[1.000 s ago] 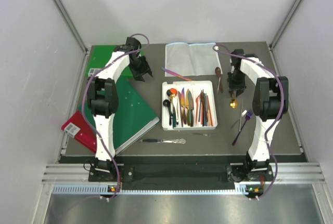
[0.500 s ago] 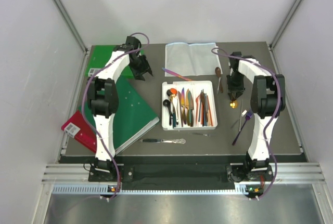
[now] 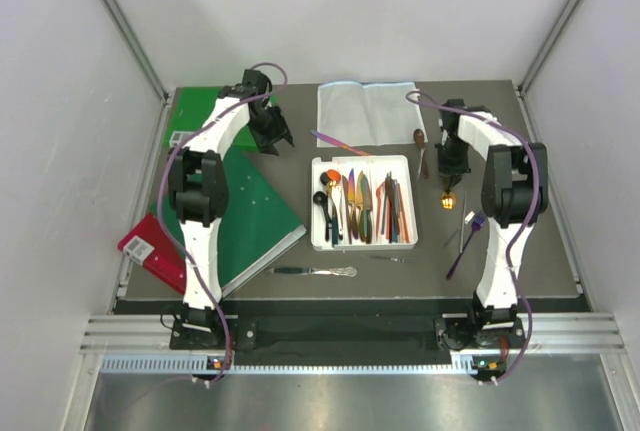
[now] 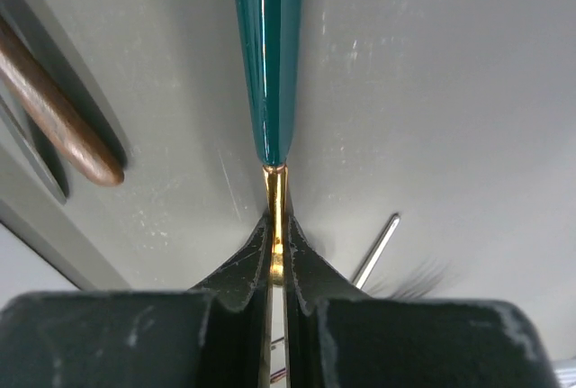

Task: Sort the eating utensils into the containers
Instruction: Pick up the spoon from the center of the board.

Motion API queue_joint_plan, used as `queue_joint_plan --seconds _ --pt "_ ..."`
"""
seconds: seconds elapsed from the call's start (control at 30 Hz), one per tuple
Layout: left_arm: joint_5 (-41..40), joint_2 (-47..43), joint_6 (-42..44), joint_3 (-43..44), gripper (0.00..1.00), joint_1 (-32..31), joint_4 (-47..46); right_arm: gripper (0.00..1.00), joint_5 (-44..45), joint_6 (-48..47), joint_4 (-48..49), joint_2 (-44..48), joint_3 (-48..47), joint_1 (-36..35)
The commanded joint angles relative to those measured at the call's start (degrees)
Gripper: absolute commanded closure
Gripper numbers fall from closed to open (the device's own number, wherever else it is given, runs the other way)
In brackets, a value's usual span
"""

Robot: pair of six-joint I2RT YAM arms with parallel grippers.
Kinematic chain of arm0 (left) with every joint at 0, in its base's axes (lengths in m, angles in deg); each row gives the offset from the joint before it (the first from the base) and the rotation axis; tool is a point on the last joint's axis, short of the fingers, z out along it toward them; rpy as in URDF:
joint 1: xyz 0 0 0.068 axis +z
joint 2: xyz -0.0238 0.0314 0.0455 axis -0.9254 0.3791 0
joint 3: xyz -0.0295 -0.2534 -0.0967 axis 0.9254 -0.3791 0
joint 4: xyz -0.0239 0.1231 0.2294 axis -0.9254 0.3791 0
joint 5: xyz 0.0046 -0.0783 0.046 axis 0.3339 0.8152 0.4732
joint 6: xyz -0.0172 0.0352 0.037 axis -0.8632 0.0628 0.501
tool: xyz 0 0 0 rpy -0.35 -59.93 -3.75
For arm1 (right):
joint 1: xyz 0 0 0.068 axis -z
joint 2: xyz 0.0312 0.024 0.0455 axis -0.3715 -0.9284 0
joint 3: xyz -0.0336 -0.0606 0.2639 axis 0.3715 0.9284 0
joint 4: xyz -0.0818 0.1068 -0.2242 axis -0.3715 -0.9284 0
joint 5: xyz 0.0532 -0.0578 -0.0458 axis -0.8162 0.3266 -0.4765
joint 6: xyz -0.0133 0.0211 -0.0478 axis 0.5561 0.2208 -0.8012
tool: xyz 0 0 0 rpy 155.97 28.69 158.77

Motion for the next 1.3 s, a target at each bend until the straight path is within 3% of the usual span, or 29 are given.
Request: queue_joint_plan --seconds 0.0,0.3,0.4,0.57,0.73,1.1,1.27 --pt "0.12 0.34 0.18 1.92 0.43 -0.29 0.03 1.00 -1.45 1.52 1.57 6.58 3.11 0.30" --pt "0.39 1.13 -0.08 2.36 0.43 -0.81 -0.50 1.00 -4.00 3.28 -4.22 16.96 -4.61 -2.78" --pt "-3.82 1.40 1.32 4.64 0.43 -0.55 1.25 1.00 -5.32 3.54 -11.14 14.42 -14.35 -8.64" --pt "-7.78 0.52 0.80 6.14 0.42 1.81 2.49 1.00 -20.16 7.15 -14.07 5.56 -27.90 -16.21" --pt "-8.85 -1.59 0.36 3.60 0.42 2.61 1.09 1.00 -27.19 5.76 -13.01 1.85 -27.30 -22.37" --pt "-6.91 -4.93 -0.44 -6.69 0.43 2.61 -2.70 1.00 -28.87 5.65 -12.14 4.22 -17.72 -29.22" --pt "-7.44 -5.90 0.27 -7.74 0.43 2.61 -2.87 1.00 -27.91 5.83 -14.07 2.64 -20.09 -32.40"
